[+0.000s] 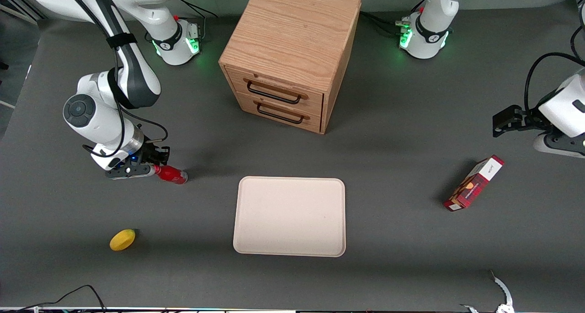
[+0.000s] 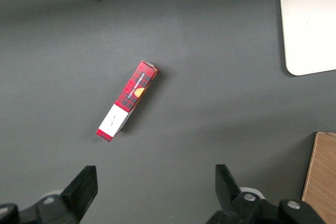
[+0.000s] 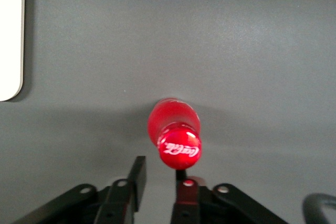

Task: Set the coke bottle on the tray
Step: 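Lower the right gripper around the bottle's neck and close it, then lift the gripped bottle with the right gripper off the table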

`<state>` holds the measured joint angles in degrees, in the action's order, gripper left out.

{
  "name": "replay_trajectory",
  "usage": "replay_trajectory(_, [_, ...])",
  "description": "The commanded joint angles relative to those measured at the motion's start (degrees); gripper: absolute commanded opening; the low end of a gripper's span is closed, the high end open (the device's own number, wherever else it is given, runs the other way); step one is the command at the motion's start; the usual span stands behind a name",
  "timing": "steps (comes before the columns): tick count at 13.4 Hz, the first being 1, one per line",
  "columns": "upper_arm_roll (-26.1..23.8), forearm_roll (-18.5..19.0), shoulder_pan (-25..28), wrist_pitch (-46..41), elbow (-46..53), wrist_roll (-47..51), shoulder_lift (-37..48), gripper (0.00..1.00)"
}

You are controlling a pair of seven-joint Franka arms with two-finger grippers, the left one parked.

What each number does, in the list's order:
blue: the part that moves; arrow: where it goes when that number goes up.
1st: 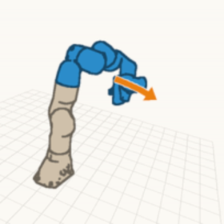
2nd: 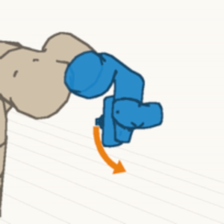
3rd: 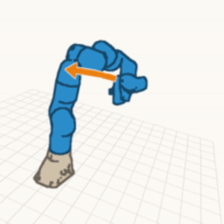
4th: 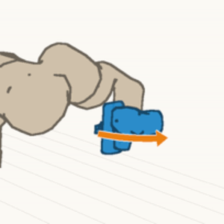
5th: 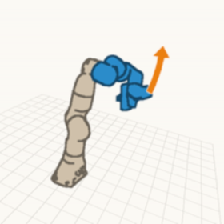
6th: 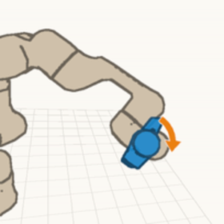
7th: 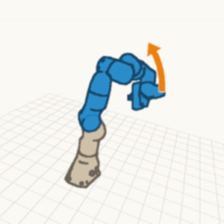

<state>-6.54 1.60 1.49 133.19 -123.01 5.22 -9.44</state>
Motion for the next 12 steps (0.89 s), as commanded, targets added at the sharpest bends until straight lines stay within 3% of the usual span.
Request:
replay_trajectory(1, [-0.1,0.7,0.1,-0.3,1.0,-0.1,-0.2,1.00])
replay_trajectory(12, [-0.1,0.8,0.2,-16.5,19.7,-2.9,-4.8,1.00])
